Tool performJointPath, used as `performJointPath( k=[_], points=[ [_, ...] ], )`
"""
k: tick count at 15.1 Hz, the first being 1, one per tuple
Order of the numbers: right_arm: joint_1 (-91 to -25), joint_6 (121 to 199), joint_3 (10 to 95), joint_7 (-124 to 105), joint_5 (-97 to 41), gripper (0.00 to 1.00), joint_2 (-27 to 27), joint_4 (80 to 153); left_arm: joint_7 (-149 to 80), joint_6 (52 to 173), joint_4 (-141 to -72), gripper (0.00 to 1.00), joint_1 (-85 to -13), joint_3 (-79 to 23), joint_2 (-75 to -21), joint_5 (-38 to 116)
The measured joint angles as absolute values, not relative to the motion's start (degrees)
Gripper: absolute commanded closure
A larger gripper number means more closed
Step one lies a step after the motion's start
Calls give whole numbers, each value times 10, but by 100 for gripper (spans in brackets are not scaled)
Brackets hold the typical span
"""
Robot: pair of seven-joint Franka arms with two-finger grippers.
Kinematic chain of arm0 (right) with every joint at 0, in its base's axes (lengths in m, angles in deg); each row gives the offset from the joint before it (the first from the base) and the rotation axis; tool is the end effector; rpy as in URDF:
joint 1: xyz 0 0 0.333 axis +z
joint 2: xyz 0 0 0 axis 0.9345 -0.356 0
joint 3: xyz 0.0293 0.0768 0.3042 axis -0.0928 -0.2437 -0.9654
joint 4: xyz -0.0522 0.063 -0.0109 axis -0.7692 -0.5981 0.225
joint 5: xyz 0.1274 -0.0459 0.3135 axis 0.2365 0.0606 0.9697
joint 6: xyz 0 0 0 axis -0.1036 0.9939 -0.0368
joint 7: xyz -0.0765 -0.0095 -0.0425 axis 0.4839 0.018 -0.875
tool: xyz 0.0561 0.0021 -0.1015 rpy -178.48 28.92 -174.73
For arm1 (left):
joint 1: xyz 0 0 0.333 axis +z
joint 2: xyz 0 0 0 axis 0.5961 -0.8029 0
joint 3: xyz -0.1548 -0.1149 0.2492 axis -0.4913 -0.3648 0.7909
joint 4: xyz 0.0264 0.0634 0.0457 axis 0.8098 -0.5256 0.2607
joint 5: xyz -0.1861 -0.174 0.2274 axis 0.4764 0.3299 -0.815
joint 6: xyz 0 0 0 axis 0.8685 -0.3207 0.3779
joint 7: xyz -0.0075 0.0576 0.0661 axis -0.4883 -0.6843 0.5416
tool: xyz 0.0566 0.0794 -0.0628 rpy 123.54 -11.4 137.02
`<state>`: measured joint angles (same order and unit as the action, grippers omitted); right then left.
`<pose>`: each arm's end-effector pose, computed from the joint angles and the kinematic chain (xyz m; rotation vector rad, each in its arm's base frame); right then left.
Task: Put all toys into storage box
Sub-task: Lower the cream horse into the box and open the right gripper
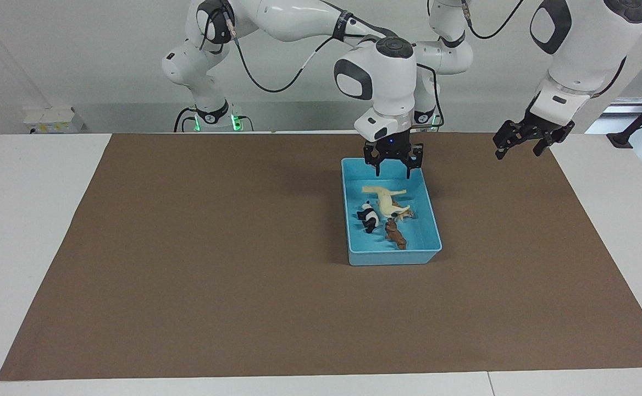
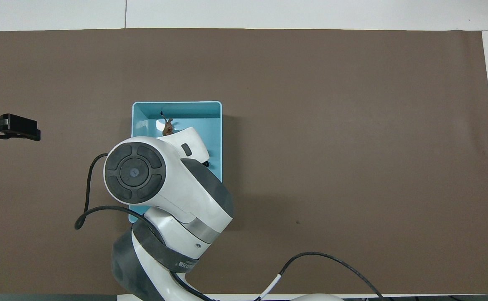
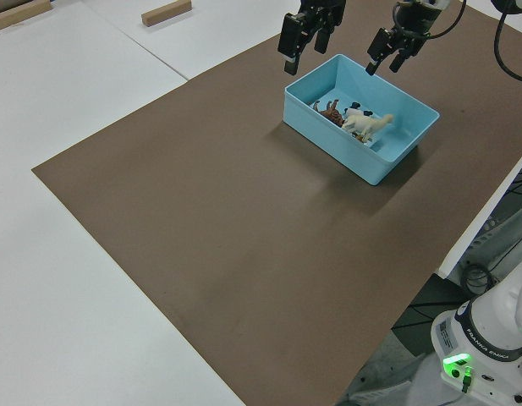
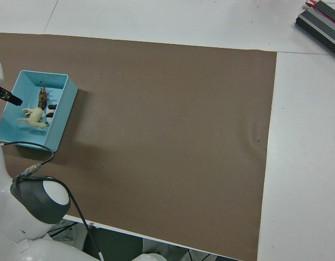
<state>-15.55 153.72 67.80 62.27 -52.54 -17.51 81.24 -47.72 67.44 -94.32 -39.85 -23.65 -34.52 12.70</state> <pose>0.4575 0.5131 0.4790 -2.9345 0.4748 -0.1297 0.4879 -0.0116 0.5967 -3.1207 -0.0051 0.0093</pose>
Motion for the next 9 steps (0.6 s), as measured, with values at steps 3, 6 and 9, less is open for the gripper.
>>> performJointPath(
  k=[3,6,9],
  points=[
    [-163,1506,692,634,-528,0,-168,807,-479,671,-943,0,-398,-237,-345,127],
    [-206,1458,716,624,-532,0,-134,807,-479,671,-942,0,-398,-237,-345,127],
    [-302,1400,721,521,-532,0,-85,821,-484,672,-940,0,-398,-237,-345,127]
  ],
)
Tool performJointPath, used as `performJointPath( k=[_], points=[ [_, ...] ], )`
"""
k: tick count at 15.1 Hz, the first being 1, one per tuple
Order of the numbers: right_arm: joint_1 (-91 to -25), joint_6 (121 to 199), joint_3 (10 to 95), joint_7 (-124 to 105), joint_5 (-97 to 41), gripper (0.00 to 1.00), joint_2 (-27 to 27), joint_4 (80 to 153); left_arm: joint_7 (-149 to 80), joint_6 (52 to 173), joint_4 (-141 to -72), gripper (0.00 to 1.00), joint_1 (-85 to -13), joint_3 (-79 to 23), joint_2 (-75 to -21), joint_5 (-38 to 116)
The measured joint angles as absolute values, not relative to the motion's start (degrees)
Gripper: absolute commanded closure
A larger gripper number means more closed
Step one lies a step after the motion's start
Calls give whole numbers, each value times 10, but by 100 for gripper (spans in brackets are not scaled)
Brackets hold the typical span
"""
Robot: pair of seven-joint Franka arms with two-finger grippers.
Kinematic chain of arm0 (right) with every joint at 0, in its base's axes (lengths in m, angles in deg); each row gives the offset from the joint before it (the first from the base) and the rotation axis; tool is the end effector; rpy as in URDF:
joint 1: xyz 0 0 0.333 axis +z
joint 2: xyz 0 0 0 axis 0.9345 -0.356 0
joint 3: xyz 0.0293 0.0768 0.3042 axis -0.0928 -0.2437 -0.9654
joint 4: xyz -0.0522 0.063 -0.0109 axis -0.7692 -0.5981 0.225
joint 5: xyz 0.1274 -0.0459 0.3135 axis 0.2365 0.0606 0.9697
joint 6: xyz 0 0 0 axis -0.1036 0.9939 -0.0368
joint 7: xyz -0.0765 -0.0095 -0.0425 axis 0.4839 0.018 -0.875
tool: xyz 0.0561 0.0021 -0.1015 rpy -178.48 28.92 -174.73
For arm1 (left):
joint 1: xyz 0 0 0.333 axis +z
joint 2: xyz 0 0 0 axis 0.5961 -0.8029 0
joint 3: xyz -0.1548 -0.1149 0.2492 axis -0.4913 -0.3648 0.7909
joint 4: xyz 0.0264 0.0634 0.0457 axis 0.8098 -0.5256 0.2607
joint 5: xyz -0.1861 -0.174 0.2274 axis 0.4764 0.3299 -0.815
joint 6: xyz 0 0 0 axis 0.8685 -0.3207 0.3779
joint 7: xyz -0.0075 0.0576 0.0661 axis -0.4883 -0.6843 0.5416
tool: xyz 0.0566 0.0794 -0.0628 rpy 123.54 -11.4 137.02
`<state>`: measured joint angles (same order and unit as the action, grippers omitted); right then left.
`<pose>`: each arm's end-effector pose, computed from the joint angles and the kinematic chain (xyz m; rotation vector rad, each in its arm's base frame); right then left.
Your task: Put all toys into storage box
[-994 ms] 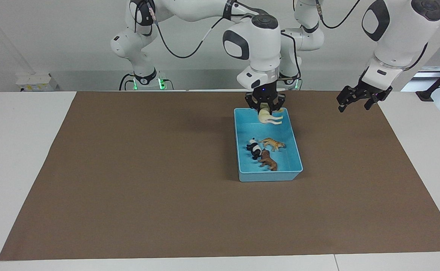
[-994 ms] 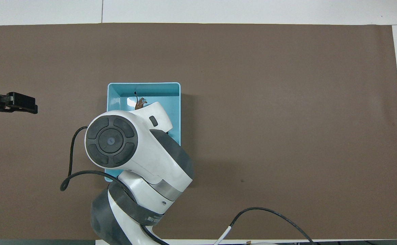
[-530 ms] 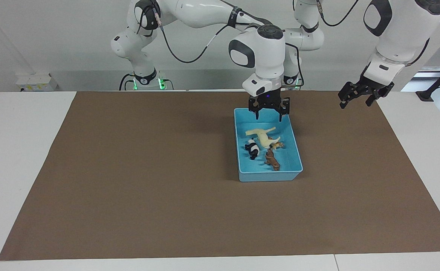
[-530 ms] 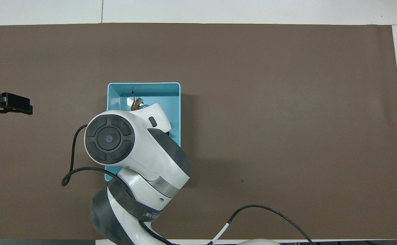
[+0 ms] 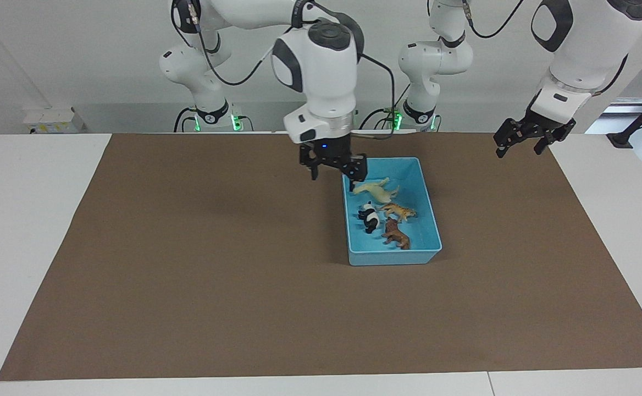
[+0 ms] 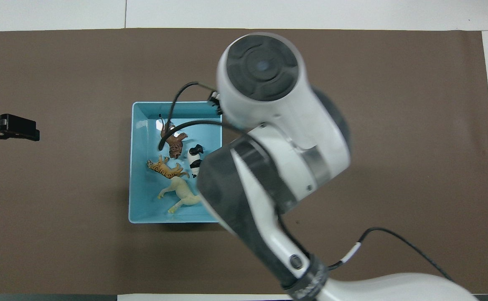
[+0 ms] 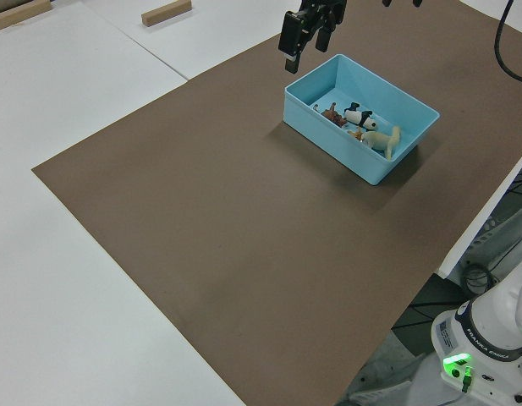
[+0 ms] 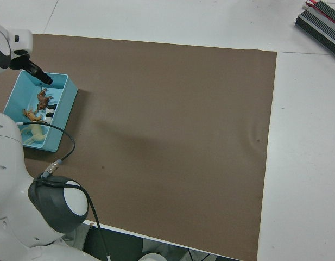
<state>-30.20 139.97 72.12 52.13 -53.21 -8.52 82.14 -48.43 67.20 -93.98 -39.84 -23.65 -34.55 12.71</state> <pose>0.5475 0.3168 0.5531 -2.9955 0.7046 -0.1017 0.4879 -0.0115 0.5986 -3.1209 0.0138 0.0076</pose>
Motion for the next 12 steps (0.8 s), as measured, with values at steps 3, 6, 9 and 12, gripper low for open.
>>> performJointPath(
  k=[3,6,9,12],
  points=[
    [-407,1362,722,324,-532,0,-46,855,-496,673,-940,0,-398,-237,-346,127],
    [-505,1362,723,142,-532,0,-20,905,-499,673,-940,0,-398,-237,-346,127],
    [-570,1368,723,28,-538,0,-8,939,-500,673,-940,0,-398,-237,-347,127],
    [-615,1377,723,-56,-554,0,3,953,-500,673,-940,0,-398,-237,-347,127]
  ],
)
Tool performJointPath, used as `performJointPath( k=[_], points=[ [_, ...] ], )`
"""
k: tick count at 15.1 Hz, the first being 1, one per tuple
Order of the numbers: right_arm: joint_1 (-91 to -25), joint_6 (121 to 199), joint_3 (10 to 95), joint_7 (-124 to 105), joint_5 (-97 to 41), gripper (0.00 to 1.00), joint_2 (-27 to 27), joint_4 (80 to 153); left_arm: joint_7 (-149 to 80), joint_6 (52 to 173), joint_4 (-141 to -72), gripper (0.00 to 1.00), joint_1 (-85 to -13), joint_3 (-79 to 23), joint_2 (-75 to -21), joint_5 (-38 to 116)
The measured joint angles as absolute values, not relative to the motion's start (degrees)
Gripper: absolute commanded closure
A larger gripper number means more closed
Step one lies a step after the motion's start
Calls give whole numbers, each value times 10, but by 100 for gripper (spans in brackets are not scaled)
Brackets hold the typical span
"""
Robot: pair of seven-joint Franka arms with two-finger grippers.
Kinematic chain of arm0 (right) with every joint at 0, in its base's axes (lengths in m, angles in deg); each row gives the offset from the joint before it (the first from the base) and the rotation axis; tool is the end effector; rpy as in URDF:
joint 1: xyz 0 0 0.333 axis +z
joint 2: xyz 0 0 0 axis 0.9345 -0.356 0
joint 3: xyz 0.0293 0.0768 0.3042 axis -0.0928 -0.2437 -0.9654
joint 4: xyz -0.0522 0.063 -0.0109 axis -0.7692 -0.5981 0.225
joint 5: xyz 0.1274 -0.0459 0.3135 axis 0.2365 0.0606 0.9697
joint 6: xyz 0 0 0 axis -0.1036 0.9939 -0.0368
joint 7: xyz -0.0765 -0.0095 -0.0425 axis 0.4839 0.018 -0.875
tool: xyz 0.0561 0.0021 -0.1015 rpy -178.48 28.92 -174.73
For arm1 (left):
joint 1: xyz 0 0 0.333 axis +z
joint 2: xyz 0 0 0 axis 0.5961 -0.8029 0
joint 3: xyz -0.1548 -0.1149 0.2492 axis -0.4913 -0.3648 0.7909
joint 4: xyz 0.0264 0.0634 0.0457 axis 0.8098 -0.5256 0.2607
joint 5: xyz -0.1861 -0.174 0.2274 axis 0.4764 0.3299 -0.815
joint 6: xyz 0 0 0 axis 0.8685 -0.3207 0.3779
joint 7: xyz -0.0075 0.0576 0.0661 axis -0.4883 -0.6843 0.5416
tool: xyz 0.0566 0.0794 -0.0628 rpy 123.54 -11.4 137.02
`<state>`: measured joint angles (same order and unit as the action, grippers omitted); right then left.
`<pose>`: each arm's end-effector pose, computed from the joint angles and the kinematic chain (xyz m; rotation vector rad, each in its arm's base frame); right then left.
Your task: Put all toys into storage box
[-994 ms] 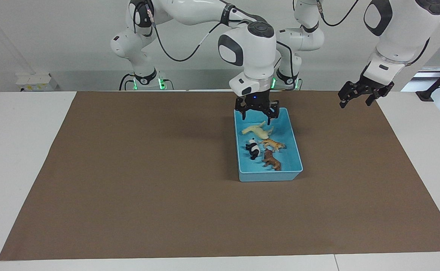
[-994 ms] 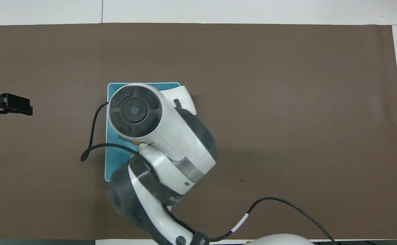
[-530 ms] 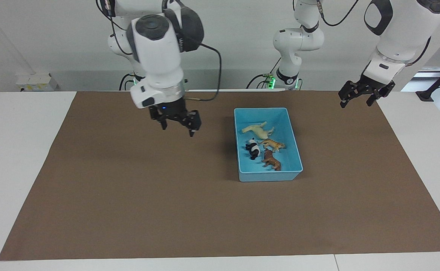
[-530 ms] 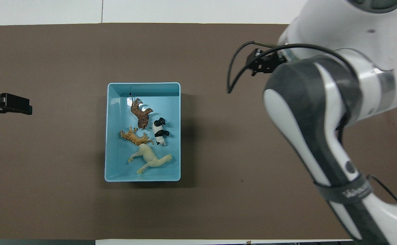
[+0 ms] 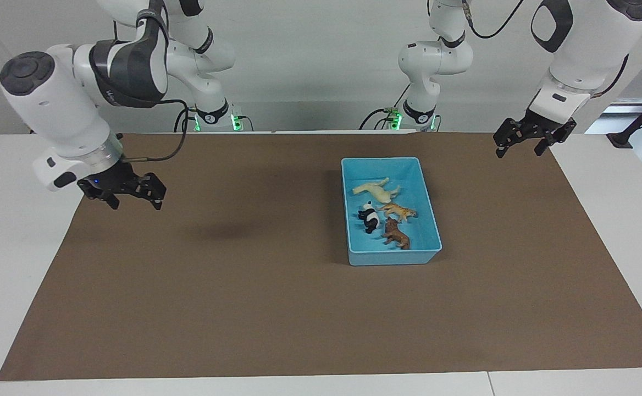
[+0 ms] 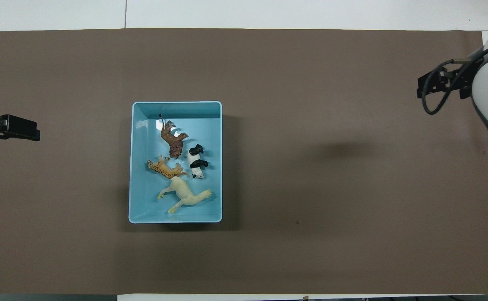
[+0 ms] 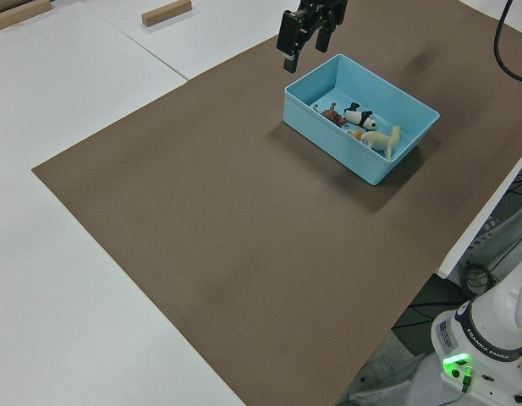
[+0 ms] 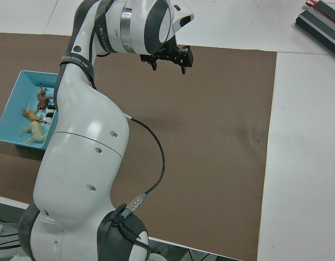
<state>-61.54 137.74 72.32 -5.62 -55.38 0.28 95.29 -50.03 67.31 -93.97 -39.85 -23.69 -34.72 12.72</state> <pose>0.5817 -0.0301 0.5437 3.1405 -0.0283 -0.0419 0.4889 -0.0120 0.5974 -3.1205 0.0588 0.0094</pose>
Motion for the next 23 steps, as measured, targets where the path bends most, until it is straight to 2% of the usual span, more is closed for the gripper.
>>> performJointPath(
  k=[4,9,11,14,23],
  points=[
    [-651,1363,723,-88,-560,0,46,986,-501,672,-940,0,-399,-237,-348,127],
    [-656,1324,718,-79,-587,0,167,1071,-502,671,-940,0,-399,-239,-351,127],
    [-676,1294,691,-61,-592,0,193,1080,-502,664,-940,0,-400,-239,-351,127],
    [-710,1276,649,-57,-601,0,204,1078,-502,656,-940,0,-400,-239,-351,127],
    [-717,1278,646,-67,-608,0,199,1077,-502,653,-940,0,-400,-239,-351,127]
  ],
)
